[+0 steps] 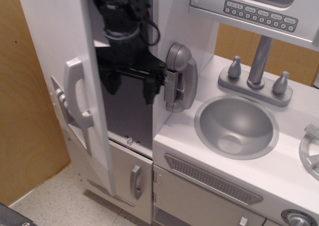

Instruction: Open fridge

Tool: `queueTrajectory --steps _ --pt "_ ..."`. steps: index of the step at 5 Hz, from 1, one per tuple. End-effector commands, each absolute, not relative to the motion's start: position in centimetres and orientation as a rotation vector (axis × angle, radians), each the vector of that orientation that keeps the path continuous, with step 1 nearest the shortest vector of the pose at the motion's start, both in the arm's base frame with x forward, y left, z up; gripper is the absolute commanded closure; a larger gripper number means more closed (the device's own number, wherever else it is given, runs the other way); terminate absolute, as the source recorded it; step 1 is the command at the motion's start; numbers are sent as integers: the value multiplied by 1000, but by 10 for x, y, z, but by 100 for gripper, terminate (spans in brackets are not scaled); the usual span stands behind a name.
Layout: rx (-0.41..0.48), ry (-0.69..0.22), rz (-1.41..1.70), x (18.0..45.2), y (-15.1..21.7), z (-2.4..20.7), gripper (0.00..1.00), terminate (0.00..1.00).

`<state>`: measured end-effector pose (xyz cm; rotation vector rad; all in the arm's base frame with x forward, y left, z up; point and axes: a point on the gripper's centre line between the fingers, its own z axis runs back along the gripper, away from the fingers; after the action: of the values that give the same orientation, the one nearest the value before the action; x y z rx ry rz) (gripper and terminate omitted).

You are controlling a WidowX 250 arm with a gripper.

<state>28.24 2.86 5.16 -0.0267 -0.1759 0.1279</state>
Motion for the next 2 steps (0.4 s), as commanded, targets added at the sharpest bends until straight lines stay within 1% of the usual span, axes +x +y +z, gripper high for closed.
queueTrajectory --steps 1,2 --pt "12 -196 127 246 79 69 0 0" --pt "52 -217 69 227 107 53 0 0"
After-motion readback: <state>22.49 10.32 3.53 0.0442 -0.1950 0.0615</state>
